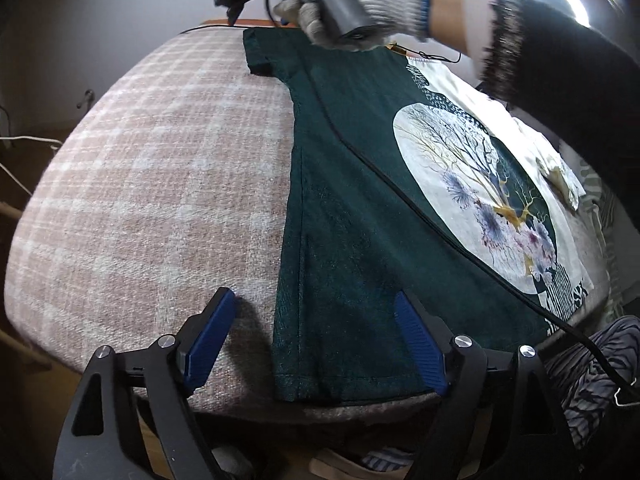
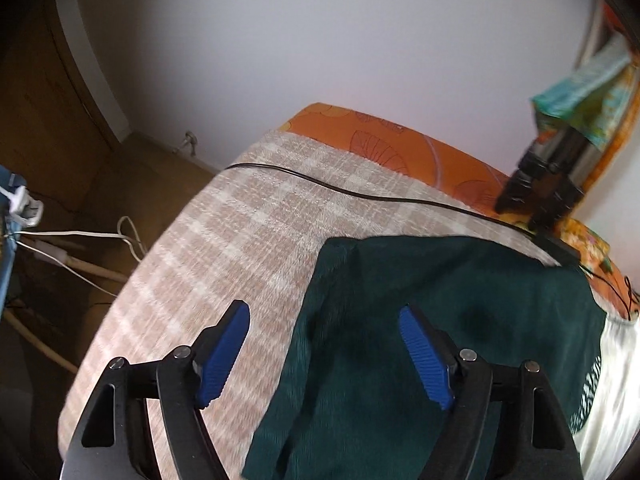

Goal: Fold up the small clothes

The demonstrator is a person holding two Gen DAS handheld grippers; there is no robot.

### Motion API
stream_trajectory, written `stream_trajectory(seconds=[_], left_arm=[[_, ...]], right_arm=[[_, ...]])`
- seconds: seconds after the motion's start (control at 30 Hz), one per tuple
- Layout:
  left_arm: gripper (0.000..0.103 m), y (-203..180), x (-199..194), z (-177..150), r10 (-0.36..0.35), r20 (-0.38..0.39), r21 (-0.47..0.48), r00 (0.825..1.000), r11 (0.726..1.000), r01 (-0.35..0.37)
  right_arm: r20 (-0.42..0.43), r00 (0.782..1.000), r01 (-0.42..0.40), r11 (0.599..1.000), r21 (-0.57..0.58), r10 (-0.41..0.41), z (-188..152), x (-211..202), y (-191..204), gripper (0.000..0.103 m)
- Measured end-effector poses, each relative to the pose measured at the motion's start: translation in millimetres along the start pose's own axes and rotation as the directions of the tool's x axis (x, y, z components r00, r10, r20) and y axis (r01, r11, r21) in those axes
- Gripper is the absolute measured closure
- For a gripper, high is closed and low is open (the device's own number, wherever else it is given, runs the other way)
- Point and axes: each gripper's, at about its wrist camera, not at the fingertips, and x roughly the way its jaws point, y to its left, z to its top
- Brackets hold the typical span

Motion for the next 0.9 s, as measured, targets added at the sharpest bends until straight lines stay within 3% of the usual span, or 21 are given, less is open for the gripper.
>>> stream_trajectory(seconds=[0.27,0.33,0.43,0.5,0.53,0.6,0.7,0.9], left_arm=[[0.025,-3,-1,-2,0.005,0.019,-0.01,1.0,1.0,-0.005],[0.031,-3,-2,-4,0.028,0.031,-0.003,0.999,1.0,-0.028],[0.05,0,-4,-3,0.044,0.043,-0.023,0.998,0.999,-0.043],[0.082,6,-4,-1,0.002,0.044,-0.052,0.999,0.999,0.0],[0.086,9,-2,0,-0.03,0.037,-0.074,0.999,0.997,0.033],[0.093,15,0,1,-0.085,0.035,-0.107,0.996,0.99,0.088],[0.098,17,1,-1,-0.126,0.04,-0.122,0.991,0.984,0.13],[0.099,10,-6,-4,-0.162,0.058,-0.123,0.985,0.978,0.168]], right_arm=[[-0.1,0.987,0.115,0.984,-0.135,-0.129,3,40,18,0.024],[-0.082,0.988,0.117,0.983,-0.14,-0.129,3,39,17,0.024],[-0.087,0.991,0.094,0.988,-0.126,-0.105,1,37,12,0.028],[-0.096,0.993,0.052,0.992,-0.111,-0.063,4,38,9,0.043],[-0.097,0.994,0.034,0.994,-0.108,-0.044,4,37,7,0.048],[-0.091,0.994,0.041,0.991,-0.124,-0.053,5,34,7,0.072],[-0.089,0.992,0.074,0.988,-0.133,-0.087,3,28,4,0.097],[-0.025,0.996,0.085,0.992,-0.094,-0.088,2,-9,-27,0.102]])
